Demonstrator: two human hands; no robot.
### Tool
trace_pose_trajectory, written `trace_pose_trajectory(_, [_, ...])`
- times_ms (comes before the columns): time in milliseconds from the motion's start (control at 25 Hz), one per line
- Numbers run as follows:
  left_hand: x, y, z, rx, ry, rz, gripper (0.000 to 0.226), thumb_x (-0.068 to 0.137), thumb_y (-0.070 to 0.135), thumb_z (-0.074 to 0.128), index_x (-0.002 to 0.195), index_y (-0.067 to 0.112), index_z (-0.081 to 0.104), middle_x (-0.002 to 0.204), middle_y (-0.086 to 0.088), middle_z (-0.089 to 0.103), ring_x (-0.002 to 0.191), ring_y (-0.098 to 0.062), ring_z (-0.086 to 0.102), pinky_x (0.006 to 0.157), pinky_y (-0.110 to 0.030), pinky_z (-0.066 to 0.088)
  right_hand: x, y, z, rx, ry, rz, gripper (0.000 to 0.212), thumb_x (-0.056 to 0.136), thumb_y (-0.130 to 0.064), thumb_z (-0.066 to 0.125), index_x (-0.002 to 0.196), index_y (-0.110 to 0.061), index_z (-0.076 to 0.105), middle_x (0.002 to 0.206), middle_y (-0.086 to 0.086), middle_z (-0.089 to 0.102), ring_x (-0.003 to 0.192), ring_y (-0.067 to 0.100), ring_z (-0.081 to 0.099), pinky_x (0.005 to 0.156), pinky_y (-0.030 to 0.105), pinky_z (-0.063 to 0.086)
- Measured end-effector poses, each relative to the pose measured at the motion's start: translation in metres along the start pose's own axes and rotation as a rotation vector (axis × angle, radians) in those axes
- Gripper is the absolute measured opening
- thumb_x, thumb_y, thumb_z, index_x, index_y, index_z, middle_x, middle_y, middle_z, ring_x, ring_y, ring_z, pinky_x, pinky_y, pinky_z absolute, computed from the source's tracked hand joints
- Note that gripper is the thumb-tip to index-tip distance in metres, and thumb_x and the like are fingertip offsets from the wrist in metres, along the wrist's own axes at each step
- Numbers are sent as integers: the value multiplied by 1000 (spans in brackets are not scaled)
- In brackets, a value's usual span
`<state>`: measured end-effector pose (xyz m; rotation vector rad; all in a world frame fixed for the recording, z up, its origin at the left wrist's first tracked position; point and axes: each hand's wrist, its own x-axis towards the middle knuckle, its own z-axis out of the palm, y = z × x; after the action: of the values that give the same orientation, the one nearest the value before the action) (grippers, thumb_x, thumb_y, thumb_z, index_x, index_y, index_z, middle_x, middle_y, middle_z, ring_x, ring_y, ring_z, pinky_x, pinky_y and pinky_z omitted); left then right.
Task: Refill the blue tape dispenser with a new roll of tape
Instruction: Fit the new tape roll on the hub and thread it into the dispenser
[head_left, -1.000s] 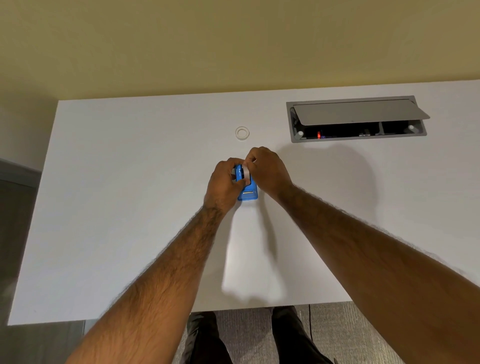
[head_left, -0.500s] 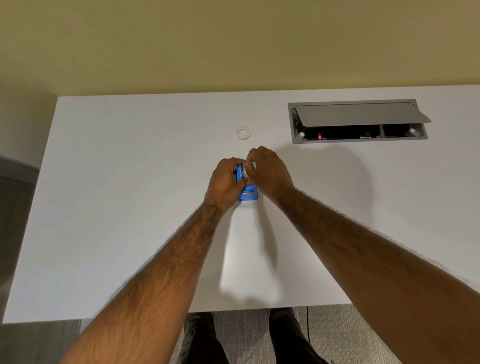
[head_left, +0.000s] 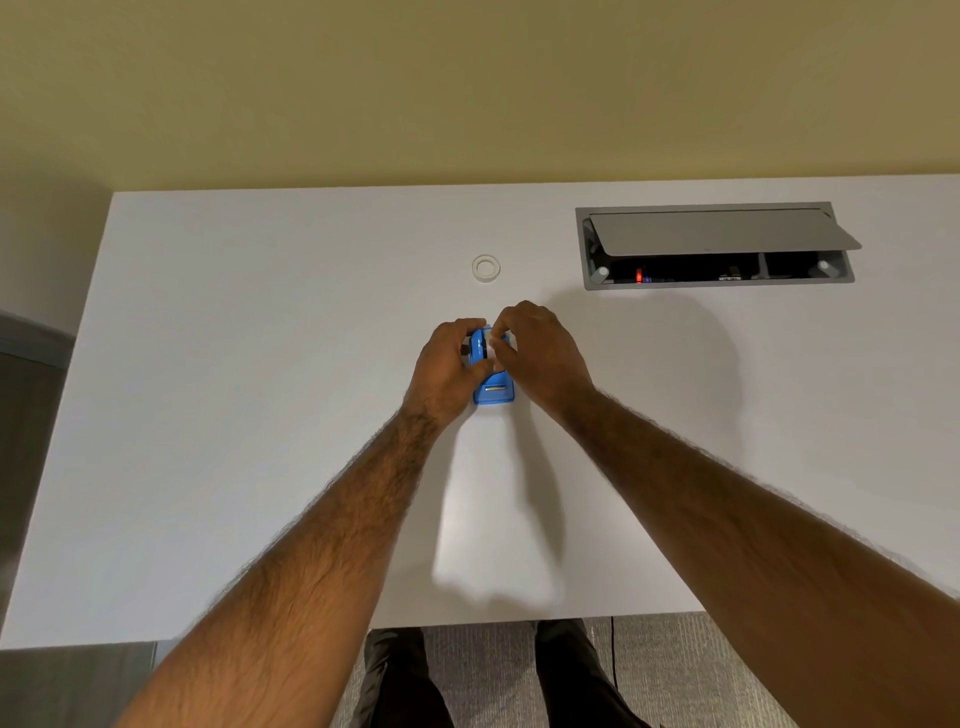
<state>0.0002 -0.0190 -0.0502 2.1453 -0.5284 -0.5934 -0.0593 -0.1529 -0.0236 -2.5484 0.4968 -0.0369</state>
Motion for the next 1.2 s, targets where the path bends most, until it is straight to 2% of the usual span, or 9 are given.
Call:
trace_pose_trajectory(320, [1, 7, -3, 2, 1, 18, 35, 84, 25, 73, 117, 16, 61, 112, -2, 64, 100, -20, 58, 90, -35, 49, 15, -7, 5, -38, 14, 29, 15, 92, -19, 50, 85, -9, 59, 88, 7, 62, 83, 20, 56, 76, 36, 52])
trace_pose_trajectory(560, [0, 4, -2, -50, -9, -12, 45, 75, 15, 80, 114, 21, 58, 112, 0, 61, 100, -20, 59, 88, -33, 51, 24, -3, 2, -80, -19, 73, 21, 95, -20, 49, 92, -6, 64, 92, 10, 65, 83, 20, 60, 77, 32, 52])
trace_pose_trajectory(760, [-1, 4, -2, -67, 5, 4, 40, 76, 13, 78, 111, 20, 59, 109, 1, 62, 98, -18, 59, 85, -30, 50, 6, -1, -2, -114, -75, -66, 21, 96, -21, 49, 105, -10, 65, 105, 9, 63, 95, 22, 56, 83, 33, 50])
trace_pose_trajectory(840, [0, 4, -3, -67, 3, 4, 39, 78, 11, 77, 111, 19, 60, 109, 2, 63, 98, -16, 59, 86, -27, 49, -7, 0, -1, -204, -74, -168, 22, 93, -14, 57, 114, -9, 62, 112, 10, 62, 101, 25, 56, 86, 35, 52])
trace_pose_trajectory(920, [1, 3, -4, -65, -5, 3, 37, 79, 12, 77, 111, 18, 60, 109, 1, 63, 97, -16, 59, 85, -25, 50, -22, 3, 4, -241, -44, -228, 35, 84, -9, 68, 118, -8, 59, 113, 10, 63, 101, 27, 57, 82, 39, 55])
trace_pose_trajectory(1040, [1, 4, -3, -62, -2, 4, 35, 79, 13, 76, 109, 17, 60, 108, -1, 63, 95, -17, 59, 81, -21, 48, -37, 7, 10, -269, -48, -251, 48, 79, -12, 75, 122, -9, 55, 115, 9, 63, 102, 26, 57, 81, 38, 55])
trace_pose_trajectory(1200, [2, 5, -2, -59, 13, -10, 35, 79, 10, 75, 109, 15, 59, 109, -3, 63, 96, -19, 60, 85, -29, 52, -32, 2, 10, -286, -47, -202, 45, 79, -12, 72, 121, -9, 55, 116, 8, 62, 107, 27, 55, 82, 39, 54])
